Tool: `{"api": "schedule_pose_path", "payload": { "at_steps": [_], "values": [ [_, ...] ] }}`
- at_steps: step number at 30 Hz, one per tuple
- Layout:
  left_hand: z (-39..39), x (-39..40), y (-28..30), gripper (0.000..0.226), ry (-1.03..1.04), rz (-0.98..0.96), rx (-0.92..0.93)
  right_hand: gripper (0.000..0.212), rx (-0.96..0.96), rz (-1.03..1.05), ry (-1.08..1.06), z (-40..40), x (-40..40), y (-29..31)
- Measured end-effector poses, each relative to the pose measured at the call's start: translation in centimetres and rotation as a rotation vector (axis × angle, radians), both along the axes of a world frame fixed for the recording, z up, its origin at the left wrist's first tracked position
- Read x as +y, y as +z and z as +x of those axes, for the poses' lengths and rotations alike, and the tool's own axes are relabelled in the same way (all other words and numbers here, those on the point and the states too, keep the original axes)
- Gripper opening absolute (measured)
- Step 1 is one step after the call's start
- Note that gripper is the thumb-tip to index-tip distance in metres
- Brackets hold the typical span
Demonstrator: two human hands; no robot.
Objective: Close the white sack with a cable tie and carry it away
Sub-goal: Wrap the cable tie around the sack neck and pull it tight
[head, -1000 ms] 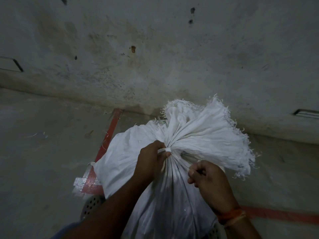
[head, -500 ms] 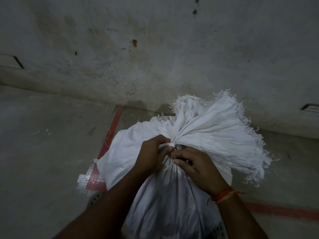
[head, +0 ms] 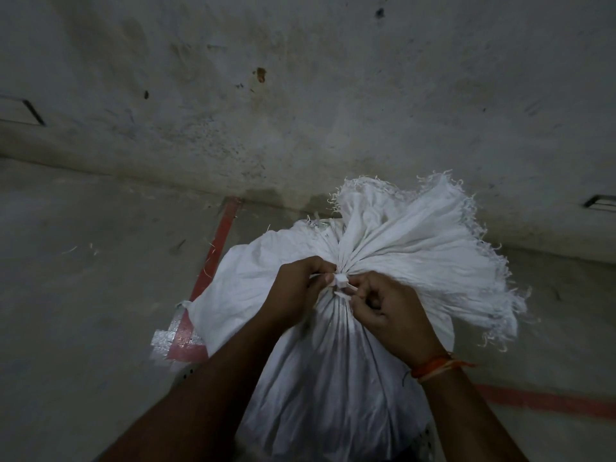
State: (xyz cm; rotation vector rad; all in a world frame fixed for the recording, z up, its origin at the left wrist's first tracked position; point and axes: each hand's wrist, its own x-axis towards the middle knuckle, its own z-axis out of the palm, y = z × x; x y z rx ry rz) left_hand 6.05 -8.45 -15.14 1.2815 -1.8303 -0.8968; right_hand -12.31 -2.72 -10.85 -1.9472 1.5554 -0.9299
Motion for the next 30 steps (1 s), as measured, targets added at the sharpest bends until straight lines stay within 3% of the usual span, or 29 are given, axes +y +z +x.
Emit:
{"api": "schedule_pose_path", "payload": {
  "at_steps": [9,30],
  "values": [
    [-0.5,-0.07,0.37,0.009,0.06,-0.005,-0.044,0.018,-0.042,-0.022,-0.126,0.35,-0.37,-0.57],
    [-0.75,0.24,0.86,0.008,0.054,0.002,-0.011,0.016,0.055,-0.059,-0.123,0.76,-0.37,-0.23]
  ]
}}
